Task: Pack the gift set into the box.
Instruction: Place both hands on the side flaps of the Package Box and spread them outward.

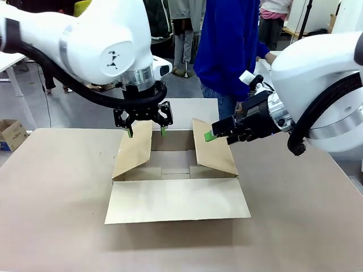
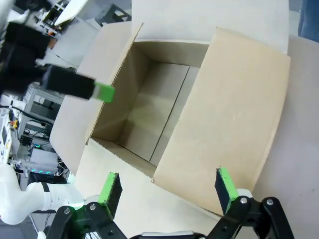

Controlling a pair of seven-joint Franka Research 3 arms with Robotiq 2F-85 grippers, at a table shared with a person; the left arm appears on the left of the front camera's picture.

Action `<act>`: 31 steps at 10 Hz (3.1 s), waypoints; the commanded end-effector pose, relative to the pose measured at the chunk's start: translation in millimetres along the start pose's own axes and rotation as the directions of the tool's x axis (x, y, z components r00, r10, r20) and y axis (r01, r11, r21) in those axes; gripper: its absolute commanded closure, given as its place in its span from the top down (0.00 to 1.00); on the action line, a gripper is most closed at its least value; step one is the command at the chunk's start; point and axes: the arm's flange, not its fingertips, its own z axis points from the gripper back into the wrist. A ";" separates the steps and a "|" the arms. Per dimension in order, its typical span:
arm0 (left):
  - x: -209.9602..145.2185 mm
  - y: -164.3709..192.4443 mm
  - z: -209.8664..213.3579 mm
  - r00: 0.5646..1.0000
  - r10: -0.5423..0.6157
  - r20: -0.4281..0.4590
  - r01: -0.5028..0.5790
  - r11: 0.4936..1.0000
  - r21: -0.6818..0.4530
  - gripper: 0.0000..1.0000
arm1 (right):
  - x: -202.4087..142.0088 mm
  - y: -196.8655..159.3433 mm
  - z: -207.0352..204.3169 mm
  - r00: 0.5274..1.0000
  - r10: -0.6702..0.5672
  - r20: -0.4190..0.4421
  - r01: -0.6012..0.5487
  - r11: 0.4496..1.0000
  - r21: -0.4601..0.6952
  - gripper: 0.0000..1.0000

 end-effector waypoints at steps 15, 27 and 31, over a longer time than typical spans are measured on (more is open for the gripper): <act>2.0 47.9 6.1 0.991 0.035 0.128 -0.066 0.966 0.249 1.00 | 1.8 0.1 -0.6 1.000 0.000 0.007 0.000 1.000 -0.009 1.00; 5.6 245.3 -15.5 0.985 0.112 -0.131 -0.152 0.924 -0.350 1.00 | 1.8 0.1 -0.6 1.000 0.000 0.007 0.000 1.000 -0.009 1.00; 2.3 255.0 -27.5 0.982 0.091 -0.165 -0.153 0.895 -0.418 1.00 | 1.8 0.1 -0.6 1.000 0.000 0.007 0.000 1.000 -0.009 1.00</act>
